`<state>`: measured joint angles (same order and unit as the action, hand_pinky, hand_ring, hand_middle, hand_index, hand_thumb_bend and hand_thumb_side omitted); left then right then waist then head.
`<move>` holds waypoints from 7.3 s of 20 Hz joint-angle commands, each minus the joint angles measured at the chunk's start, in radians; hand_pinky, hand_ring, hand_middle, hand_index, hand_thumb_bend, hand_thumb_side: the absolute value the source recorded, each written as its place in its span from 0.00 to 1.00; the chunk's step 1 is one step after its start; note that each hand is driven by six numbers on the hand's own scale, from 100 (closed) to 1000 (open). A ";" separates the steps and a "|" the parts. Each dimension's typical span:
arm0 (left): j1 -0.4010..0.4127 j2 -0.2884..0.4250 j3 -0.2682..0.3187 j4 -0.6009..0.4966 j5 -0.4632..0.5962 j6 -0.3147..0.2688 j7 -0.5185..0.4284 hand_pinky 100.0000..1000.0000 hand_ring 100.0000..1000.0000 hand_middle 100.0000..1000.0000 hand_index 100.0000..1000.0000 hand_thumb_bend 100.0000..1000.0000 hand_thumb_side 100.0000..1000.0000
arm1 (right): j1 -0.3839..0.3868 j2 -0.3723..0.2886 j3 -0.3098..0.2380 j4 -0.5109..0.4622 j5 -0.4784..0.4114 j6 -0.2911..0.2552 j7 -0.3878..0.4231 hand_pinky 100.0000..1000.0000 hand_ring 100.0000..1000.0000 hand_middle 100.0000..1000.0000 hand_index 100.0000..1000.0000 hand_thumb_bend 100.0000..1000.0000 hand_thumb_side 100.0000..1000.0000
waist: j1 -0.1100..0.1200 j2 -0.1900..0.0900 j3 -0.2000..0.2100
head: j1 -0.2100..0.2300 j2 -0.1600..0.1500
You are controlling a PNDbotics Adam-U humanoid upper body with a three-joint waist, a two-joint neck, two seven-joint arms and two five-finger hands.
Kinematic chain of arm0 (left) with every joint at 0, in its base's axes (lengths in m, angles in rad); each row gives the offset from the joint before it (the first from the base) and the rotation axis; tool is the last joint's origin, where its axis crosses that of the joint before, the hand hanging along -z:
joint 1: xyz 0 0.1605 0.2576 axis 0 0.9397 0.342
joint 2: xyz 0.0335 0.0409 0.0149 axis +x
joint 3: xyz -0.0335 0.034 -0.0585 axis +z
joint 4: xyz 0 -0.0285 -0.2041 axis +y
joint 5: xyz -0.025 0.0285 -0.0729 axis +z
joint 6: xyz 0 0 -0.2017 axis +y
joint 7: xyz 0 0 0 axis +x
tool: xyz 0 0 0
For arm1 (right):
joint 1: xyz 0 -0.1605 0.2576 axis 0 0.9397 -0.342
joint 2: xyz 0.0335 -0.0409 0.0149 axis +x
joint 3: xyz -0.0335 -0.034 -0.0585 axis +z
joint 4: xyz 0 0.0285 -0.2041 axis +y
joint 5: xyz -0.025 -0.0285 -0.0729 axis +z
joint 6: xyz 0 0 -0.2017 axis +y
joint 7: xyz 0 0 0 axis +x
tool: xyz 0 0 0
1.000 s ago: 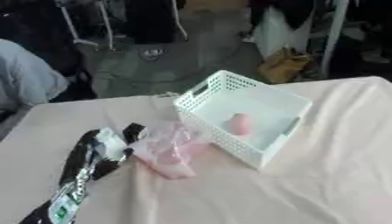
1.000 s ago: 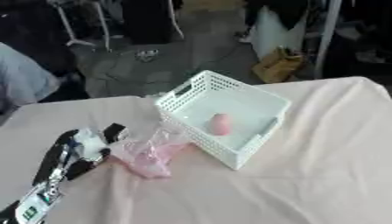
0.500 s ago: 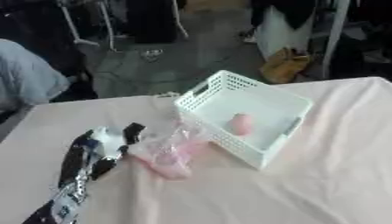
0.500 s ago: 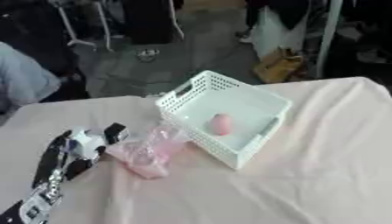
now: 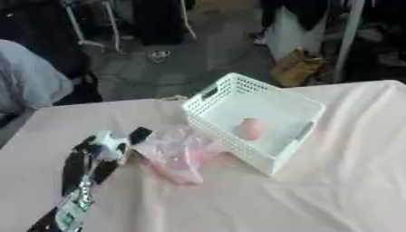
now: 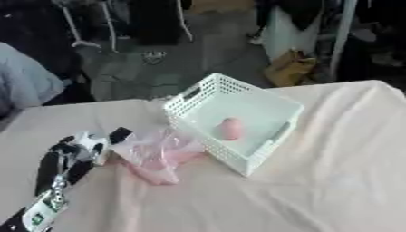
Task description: Pick up objects on the table and place them in the box.
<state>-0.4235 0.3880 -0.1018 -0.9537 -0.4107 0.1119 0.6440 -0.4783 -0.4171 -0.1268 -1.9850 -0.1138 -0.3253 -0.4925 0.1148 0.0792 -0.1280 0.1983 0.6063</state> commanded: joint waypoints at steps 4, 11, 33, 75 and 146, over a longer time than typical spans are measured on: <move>-0.011 0.021 -0.008 -0.040 0.017 -0.003 0.020 0.18 0.51 0.41 0.63 0.62 0.60 | -0.012 -0.009 -0.004 -0.015 0.006 0.012 -0.011 0.83 0.92 0.81 0.82 0.00 0.75 | -0.008 0.002 -0.001 | 0.002 -0.014; -0.012 0.017 -0.012 -0.047 0.020 -0.004 0.031 0.10 0.44 0.34 0.59 0.59 0.56 | -0.015 -0.011 -0.006 -0.015 0.004 0.010 -0.018 0.83 0.92 0.81 0.82 0.00 0.75 | -0.008 0.000 -0.003 | 0.003 -0.013; -0.065 0.000 -0.038 0.042 -0.228 0.072 -0.295 0.08 0.41 0.34 0.58 0.53 0.46 | -0.020 -0.013 -0.006 -0.015 -0.017 0.001 -0.020 0.83 0.92 0.81 0.82 0.00 0.75 | -0.008 -0.001 -0.006 | 0.000 -0.002; -0.080 0.003 -0.037 -0.025 -0.189 0.110 -0.175 0.00 0.00 0.00 0.11 0.13 0.40 | -0.015 -0.016 -0.009 -0.015 -0.024 0.010 -0.020 0.83 0.92 0.81 0.82 0.00 0.74 | -0.006 -0.006 -0.008 | 0.012 -0.001; -0.507 -0.070 -0.081 -0.337 -0.047 0.354 -0.415 0.00 0.00 0.00 0.09 0.20 0.30 | -0.041 0.010 0.014 -0.015 -0.064 0.043 0.000 0.84 0.92 0.81 0.82 0.00 0.71 | 0.025 -0.054 -0.062 | -0.010 -0.004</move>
<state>-0.8995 0.3204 -0.1864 -1.2947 -0.4632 0.4660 0.2208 -0.5018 -0.4025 -0.1153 -1.9850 -0.1700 -0.2860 -0.4951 0.1322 0.0539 -0.1911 0.1879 0.6094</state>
